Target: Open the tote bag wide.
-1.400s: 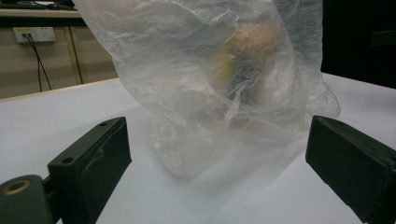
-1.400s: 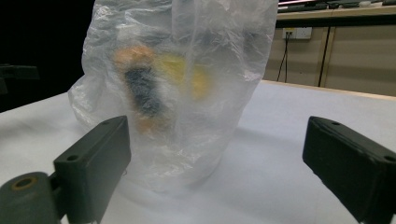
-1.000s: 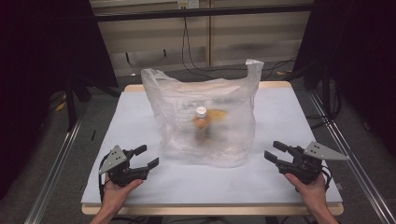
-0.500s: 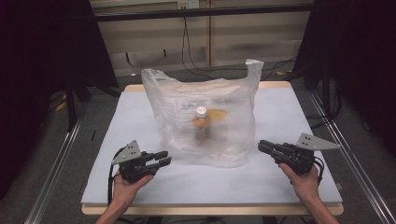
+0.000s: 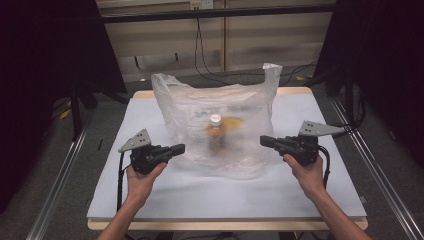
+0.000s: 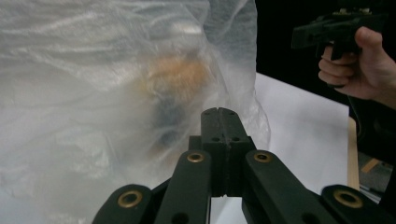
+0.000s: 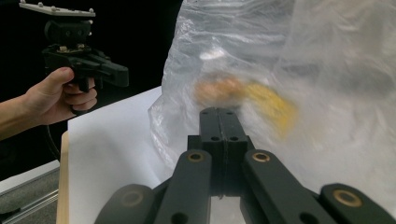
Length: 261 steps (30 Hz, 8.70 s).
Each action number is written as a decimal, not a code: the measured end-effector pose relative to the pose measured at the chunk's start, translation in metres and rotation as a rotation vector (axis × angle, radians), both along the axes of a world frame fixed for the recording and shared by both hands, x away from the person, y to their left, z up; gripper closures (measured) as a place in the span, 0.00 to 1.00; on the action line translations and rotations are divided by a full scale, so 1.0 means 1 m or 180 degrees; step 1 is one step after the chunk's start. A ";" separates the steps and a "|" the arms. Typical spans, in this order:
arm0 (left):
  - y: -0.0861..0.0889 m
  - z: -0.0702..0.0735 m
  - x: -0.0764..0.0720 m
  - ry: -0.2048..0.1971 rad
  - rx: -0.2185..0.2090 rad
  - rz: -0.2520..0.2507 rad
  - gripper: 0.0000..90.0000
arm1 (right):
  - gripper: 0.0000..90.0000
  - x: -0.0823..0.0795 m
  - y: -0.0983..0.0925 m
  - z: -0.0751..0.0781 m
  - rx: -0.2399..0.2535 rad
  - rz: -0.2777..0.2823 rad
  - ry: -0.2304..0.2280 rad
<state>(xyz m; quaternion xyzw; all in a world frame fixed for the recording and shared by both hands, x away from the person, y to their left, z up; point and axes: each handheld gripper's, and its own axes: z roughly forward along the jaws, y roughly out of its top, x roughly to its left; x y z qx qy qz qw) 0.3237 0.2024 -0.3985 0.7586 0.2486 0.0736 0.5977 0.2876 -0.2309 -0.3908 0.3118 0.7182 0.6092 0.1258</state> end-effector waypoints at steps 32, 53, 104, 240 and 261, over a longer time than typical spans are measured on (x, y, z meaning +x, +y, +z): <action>-0.035 0.057 0.066 -0.0170 -0.0008 -0.0033 1.00 | 1.00 0.082 0.076 0.076 -0.0417 -0.0055 -0.0166; -0.068 0.079 0.133 0.0048 0.0568 0.0155 1.00 | 1.00 0.138 0.100 0.089 -0.1026 -0.0496 0.0289; -0.073 0.001 0.065 0.0255 0.0830 -0.0502 1.00 | 1.00 0.083 0.094 0.007 -0.1011 0.0248 0.0524; -0.085 -0.066 0.105 0.0412 0.2349 -0.0544 1.00 | 1.00 0.122 0.072 -0.078 -0.2178 0.0266 0.1093; -0.030 -0.061 0.103 0.0415 0.2733 -0.0364 1.00 | 1.00 0.095 -0.025 -0.074 -0.2433 -0.0007 0.1196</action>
